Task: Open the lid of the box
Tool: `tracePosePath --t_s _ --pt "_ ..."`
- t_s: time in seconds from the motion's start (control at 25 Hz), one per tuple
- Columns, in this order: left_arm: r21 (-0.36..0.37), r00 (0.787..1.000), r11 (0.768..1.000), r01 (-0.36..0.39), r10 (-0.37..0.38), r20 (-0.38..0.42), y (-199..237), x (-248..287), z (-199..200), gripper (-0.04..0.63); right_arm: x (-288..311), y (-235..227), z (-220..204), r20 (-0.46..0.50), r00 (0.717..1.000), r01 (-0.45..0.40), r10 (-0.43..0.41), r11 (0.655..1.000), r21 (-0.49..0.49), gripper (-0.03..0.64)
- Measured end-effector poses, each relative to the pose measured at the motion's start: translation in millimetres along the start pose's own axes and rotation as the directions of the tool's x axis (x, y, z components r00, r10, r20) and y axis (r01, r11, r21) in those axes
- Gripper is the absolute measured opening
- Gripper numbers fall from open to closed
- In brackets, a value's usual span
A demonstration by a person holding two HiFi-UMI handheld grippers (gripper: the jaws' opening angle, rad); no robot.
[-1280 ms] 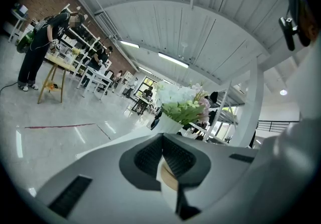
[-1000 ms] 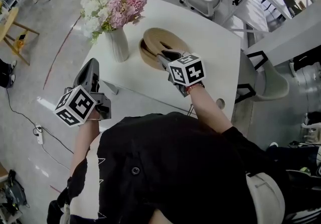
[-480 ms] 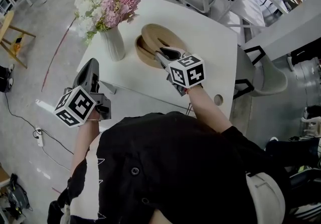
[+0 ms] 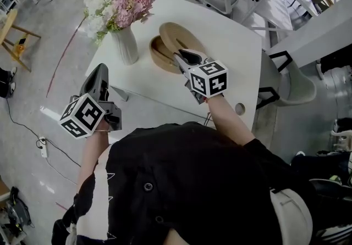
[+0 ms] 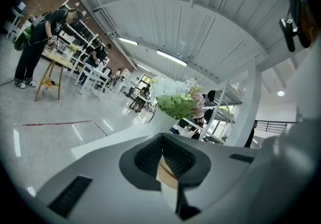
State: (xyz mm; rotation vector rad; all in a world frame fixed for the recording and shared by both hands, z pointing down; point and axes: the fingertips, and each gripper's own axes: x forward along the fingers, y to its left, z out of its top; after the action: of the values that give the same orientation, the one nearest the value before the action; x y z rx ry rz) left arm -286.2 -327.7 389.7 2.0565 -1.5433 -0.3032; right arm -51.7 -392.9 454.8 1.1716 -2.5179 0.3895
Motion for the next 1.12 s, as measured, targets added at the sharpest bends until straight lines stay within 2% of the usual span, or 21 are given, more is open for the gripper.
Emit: tracePosePath --t_s 0.44,1.12 --pt "0.008 1.000 1.000 0.028 -0.027 -0.011 -13 8 -2 0.011 -12 -6 7 0.054 0.999 0.001 -0.002 1.000 0.017 0.078" --pt "0.004 0.999 1.000 0.030 -0.030 -0.042 -18 17 -12 0.011 -22 -11 15 0.115 0.993 -0.023 0.019 0.999 0.039 0.077"
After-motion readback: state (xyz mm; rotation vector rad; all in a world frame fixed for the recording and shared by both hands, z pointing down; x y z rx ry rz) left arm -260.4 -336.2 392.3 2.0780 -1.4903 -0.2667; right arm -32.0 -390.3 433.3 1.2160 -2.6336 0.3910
